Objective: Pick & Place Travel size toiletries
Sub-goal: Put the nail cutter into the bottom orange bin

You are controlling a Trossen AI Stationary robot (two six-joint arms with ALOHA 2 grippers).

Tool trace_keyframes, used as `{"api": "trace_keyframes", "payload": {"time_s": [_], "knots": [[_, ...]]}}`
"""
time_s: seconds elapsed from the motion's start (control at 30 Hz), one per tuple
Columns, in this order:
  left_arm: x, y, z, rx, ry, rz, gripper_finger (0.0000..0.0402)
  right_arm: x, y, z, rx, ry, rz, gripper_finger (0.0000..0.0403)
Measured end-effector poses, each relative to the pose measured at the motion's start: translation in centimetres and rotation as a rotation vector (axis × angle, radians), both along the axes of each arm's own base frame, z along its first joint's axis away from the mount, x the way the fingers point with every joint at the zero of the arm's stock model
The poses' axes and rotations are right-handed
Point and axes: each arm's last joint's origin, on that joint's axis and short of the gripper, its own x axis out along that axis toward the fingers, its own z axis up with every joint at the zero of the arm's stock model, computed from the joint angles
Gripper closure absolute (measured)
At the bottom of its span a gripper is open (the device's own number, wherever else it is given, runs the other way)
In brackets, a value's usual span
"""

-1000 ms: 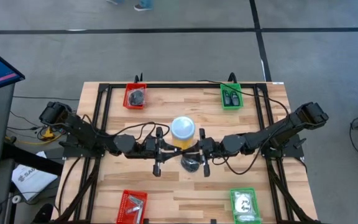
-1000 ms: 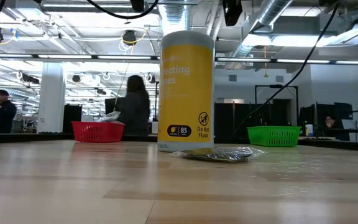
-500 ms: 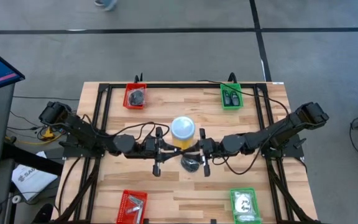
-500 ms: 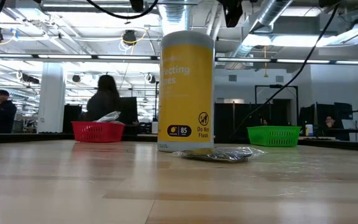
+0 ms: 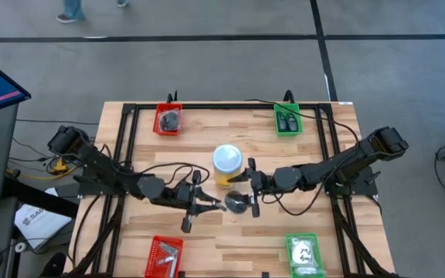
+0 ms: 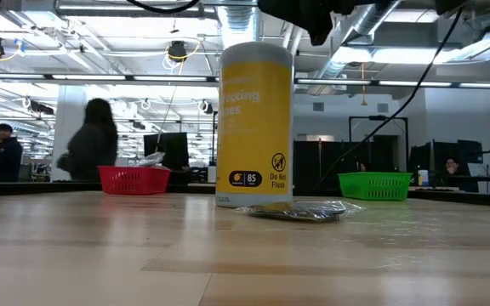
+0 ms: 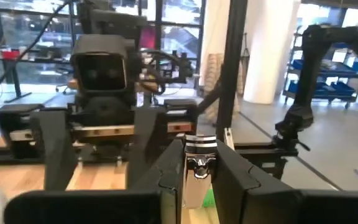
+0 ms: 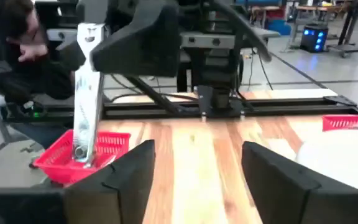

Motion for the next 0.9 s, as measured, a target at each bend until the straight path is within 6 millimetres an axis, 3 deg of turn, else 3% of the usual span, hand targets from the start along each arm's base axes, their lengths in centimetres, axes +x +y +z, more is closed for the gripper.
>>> {"api": "trace_keyframes", "payload": {"time_s": [0.2, 0.5, 0.9], "knots": [[-1.7, -1.2, 0.4, 0.004, 0.09, -0.047, 0.0359, -0.2, 0.1, -0.8, 0.032, 0.089, 0.003, 0.0164], [-6.0, -3.5, 0.5, -0.066, 0.306, -0.165, 0.036, -0.6, 0.9, -1.2, 0.056, 0.133, 0.025, 0.0163], [-9.5, -6.9, -2.7, -0.157, 0.631, -0.238, 0.0353, -0.9, 1.7, -1.3, 0.05, 0.142, 0.052, 0.0163]]}}
